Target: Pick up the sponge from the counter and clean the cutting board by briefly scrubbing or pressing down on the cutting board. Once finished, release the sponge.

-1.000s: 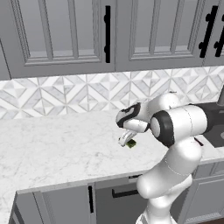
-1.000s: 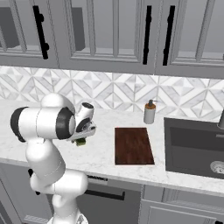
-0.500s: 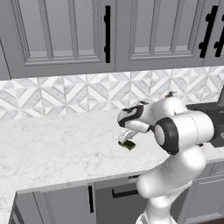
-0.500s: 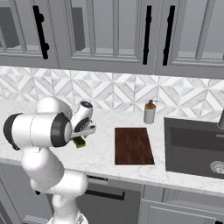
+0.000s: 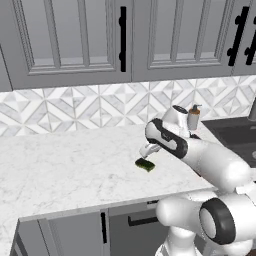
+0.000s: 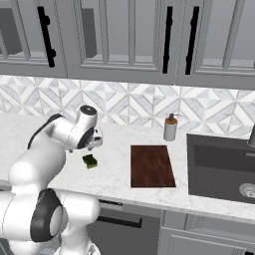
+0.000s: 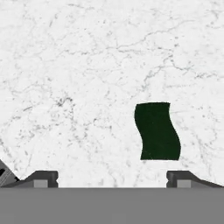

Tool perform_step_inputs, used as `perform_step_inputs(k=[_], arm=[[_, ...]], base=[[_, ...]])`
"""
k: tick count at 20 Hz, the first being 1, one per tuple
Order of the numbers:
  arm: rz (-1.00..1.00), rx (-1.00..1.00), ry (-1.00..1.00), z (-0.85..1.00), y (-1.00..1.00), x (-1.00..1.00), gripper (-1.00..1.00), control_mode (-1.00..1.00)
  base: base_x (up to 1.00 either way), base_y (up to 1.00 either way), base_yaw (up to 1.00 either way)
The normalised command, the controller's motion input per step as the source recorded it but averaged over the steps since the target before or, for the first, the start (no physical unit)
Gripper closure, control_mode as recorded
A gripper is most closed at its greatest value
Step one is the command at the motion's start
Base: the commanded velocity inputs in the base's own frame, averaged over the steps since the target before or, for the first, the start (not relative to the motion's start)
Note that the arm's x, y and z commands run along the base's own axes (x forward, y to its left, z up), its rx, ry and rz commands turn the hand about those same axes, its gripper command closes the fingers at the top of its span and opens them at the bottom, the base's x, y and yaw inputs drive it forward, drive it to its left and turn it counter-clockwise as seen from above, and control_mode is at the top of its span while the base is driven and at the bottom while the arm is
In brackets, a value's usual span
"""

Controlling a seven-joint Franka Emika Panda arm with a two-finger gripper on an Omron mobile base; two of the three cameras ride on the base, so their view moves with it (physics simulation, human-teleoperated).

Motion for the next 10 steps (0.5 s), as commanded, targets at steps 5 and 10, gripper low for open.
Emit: perform_step_inputs(k=[5, 10], arm=[[-0.1, 0.0, -0.01, 1.0, 0.0, -0.58, -1.0, -1.0], [-0.17, 0.01, -0.02, 0.81, 0.0, -0.71, -1.0, -1.0]], base=[[0.0, 0.0, 0.0], [0.0, 0.0, 0.0]])
